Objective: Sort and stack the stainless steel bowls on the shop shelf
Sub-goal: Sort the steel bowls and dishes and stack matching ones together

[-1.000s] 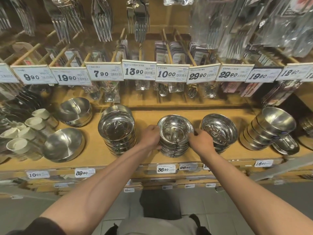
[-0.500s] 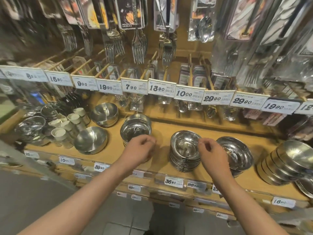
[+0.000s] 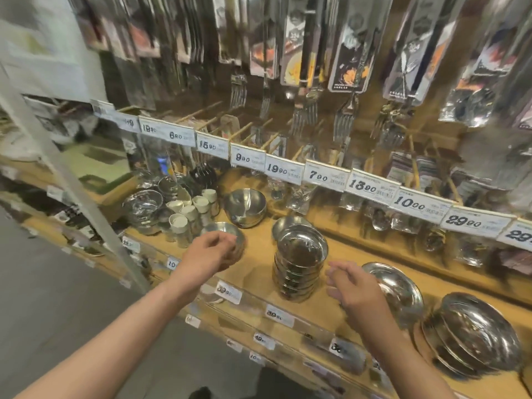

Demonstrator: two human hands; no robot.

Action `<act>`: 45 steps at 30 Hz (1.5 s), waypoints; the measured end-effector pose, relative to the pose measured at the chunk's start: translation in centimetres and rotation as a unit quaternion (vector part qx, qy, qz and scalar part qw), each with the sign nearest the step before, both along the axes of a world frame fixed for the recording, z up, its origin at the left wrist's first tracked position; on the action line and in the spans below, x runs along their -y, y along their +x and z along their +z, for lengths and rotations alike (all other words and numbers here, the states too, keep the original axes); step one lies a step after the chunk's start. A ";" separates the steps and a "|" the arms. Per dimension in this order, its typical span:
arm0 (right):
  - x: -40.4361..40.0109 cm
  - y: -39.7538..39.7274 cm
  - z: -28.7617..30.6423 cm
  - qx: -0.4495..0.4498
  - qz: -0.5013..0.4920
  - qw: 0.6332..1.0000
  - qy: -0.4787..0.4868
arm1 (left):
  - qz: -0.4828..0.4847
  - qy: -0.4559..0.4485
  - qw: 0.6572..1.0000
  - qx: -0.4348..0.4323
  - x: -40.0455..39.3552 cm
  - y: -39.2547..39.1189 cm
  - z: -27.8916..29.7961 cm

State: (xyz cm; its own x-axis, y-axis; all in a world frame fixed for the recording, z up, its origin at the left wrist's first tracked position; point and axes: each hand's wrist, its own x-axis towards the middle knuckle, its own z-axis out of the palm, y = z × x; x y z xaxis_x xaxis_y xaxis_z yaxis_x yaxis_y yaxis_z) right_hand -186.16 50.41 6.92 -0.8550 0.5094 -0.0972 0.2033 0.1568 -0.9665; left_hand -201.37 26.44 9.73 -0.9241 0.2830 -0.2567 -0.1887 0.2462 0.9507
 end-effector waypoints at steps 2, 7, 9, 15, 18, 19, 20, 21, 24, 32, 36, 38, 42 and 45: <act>1.5 -2.1 0.4 -0.011 -0.003 1.000 -0.017 | 0.002 0.004 1.000 0.007 1.1 -2.3 -0.7; 7.2 -8.9 -1.0 0.003 -0.022 0.999 -0.034 | -0.023 -0.002 1.000 0.016 4.5 -9.8 -2.8; 9.8 -11.6 -2.0 0.009 -0.024 0.998 -0.061 | -0.042 -0.007 0.999 0.019 5.7 -12.3 -3.6; 13.6 -18.5 -4.7 0.069 -0.099 0.988 -0.101 | -0.092 -0.025 0.995 0.043 7.9 -18.3 -5.5; 12.8 -21.4 -6.1 0.097 -0.123 0.981 -0.111 | -0.102 -0.037 0.993 0.037 7.7 -20.6 -5.9; 12.5 -22.4 -6.6 0.106 -0.128 0.979 -0.114 | -0.104 -0.039 0.993 0.037 7.6 -21.2 -6.0; 12.1 -23.6 -7.2 0.114 -0.134 0.978 -0.116 | -0.103 -0.039 0.993 0.039 7.6 -21.7 -6.1; 11.6 -24.9 -7.9 0.122 -0.141 0.976 -0.113 | -0.104 -0.037 0.993 0.041 7.7 -22.1 -6.2; 10.3 -28.8 -9.6 0.175 -0.139 0.970 -0.097 | -0.121 -0.033 0.991 0.051 8.1 -22.9 -6.6; 6.8 -37.2 -15.1 0.209 -0.206 0.949 -0.118 | -0.144 -0.004 0.988 0.060 9.0 -24.1 -7.4; 6.2 -37.8 -15.3 0.206 -0.243 0.933 -0.167 | -0.103 0.027 0.988 0.110 9.0 -24.1 -7.4; 6.1 -37.7 -14.6 0.210 -0.247 0.929 -0.177 | -0.096 0.039 0.988 0.116 9.0 -24.3 -7.0; 6.3 -36.4 -12.5 0.202 -0.251 0.930 -0.175 | -0.090 0.039 0.989 0.113 8.8 -25.0 -6.4; 7.6 -34.4 -10.5 0.202 -0.248 0.932 -0.171 | -0.104 0.014 0.989 0.106 8.9 -25.4 -6.1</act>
